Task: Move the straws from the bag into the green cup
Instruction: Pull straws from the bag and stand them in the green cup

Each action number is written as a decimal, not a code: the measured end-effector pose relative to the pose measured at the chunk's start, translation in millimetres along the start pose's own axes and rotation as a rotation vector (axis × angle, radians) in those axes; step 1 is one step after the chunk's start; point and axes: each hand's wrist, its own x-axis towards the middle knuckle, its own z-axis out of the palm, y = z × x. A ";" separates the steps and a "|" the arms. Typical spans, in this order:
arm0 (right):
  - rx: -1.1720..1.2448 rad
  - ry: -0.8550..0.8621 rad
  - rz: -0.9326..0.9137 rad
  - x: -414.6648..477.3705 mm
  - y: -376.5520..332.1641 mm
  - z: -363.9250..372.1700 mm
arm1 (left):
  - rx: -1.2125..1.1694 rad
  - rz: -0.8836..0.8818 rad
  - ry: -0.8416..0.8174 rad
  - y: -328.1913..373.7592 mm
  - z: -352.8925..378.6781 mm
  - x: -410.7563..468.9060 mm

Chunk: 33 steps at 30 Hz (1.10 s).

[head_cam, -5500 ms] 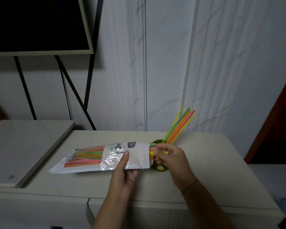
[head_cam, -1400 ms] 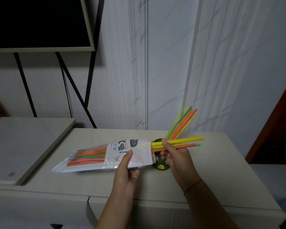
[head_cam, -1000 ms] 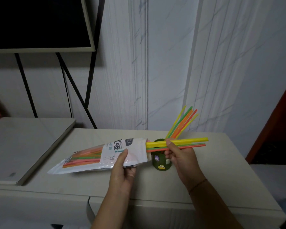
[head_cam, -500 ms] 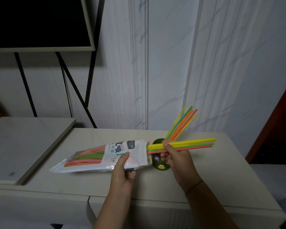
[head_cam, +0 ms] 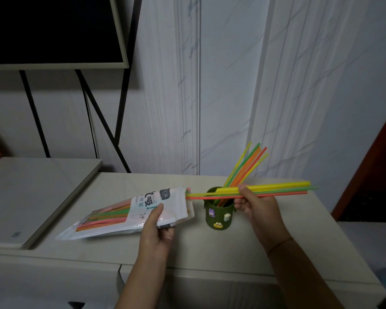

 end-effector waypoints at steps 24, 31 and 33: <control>-0.541 -0.081 0.036 45.9 19.5 -8.4 | 0.012 -0.042 -0.003 -10.3 5.0 -8.2; -0.451 0.018 -0.053 46.3 18.4 -11.2 | 0.003 -0.056 -0.001 -10.0 5.1 -7.9; -0.439 0.066 -0.073 47.4 19.7 -12.4 | 0.009 -0.058 0.000 -11.4 5.8 -7.5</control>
